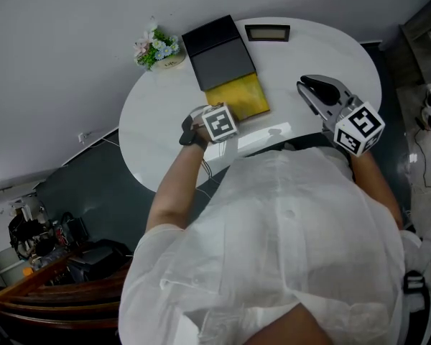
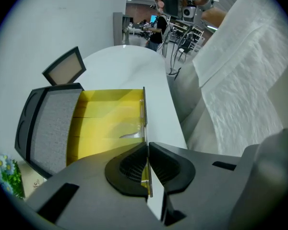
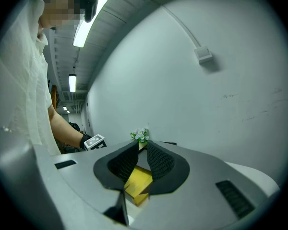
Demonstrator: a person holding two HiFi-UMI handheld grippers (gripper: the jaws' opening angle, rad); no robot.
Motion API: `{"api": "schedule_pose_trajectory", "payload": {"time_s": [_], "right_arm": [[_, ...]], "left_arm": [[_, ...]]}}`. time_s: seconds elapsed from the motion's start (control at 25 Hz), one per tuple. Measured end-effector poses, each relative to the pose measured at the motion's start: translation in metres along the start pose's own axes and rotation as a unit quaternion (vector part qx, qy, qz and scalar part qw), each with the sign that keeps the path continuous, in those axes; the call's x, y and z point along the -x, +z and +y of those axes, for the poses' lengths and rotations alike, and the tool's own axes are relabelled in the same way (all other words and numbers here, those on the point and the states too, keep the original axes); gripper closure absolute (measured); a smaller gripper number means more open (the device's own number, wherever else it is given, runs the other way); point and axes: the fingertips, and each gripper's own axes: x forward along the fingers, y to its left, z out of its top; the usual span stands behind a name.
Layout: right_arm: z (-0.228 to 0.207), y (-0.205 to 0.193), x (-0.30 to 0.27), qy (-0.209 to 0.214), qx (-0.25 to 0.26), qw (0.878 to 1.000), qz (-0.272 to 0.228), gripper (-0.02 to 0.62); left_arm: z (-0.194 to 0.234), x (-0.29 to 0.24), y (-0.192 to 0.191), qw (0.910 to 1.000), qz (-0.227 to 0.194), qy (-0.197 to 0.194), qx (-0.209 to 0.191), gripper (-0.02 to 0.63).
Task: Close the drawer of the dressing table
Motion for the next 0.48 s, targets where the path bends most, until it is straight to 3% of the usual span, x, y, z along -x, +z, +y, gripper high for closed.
{"api": "schedule_pose_trajectory", "payload": {"time_s": [0.48], "right_arm": [[-0.002,-0.003,-0.002,-0.010,-0.002,1.000,0.006,0.552]], "left_arm": [[0.033,0.002,-0.005,0.9999,0.008,0.013,0.004,0.577]]}}
